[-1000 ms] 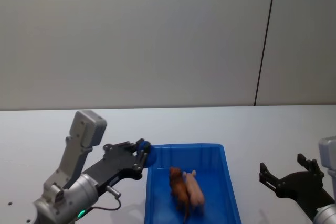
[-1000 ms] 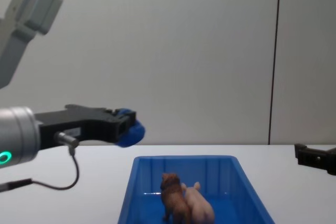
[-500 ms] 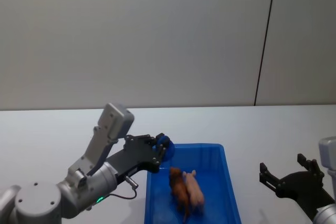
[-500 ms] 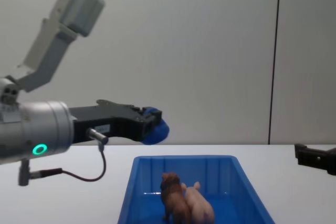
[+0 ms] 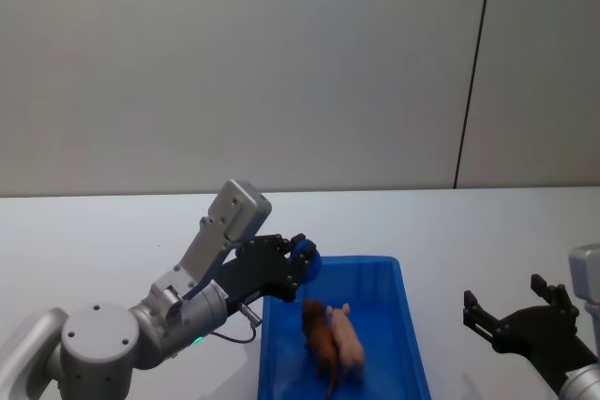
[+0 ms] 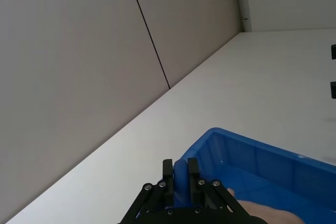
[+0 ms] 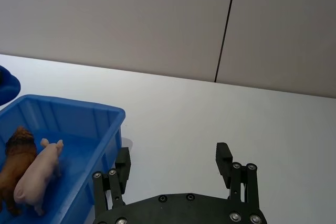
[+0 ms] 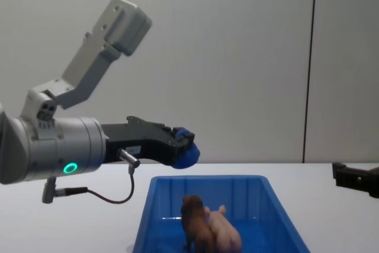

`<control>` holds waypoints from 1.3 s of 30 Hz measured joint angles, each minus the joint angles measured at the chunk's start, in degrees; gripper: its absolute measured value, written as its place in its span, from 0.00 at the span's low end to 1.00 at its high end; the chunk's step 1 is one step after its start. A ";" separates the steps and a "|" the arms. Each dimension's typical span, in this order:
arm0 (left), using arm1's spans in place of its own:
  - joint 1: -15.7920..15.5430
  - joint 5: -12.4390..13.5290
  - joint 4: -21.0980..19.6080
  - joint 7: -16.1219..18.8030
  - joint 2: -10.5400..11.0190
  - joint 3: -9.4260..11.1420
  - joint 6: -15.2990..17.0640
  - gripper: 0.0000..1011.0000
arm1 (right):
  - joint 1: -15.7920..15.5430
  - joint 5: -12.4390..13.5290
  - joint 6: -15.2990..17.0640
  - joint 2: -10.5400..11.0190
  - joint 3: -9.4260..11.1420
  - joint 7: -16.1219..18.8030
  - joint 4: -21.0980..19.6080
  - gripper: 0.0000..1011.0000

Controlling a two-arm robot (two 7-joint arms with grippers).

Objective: Pick up the two dolls from the table and place them into the box.

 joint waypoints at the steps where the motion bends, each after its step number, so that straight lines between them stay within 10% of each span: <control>1: -0.16 0.24 0.27 0.09 -0.11 0.04 0.01 0.14 | 0.00 0.00 0.00 0.00 0.00 0.00 0.00 0.99; 29: -2.03 4.50 3.52 3.14 -1.23 0.37 1.85 0.99 | 0.00 0.00 0.00 0.00 0.00 0.00 0.00 0.99; 39: -2.14 4.81 3.74 3.35 -1.28 0.37 1.98 0.99 | 0.00 0.00 0.00 0.00 0.00 0.00 0.00 0.99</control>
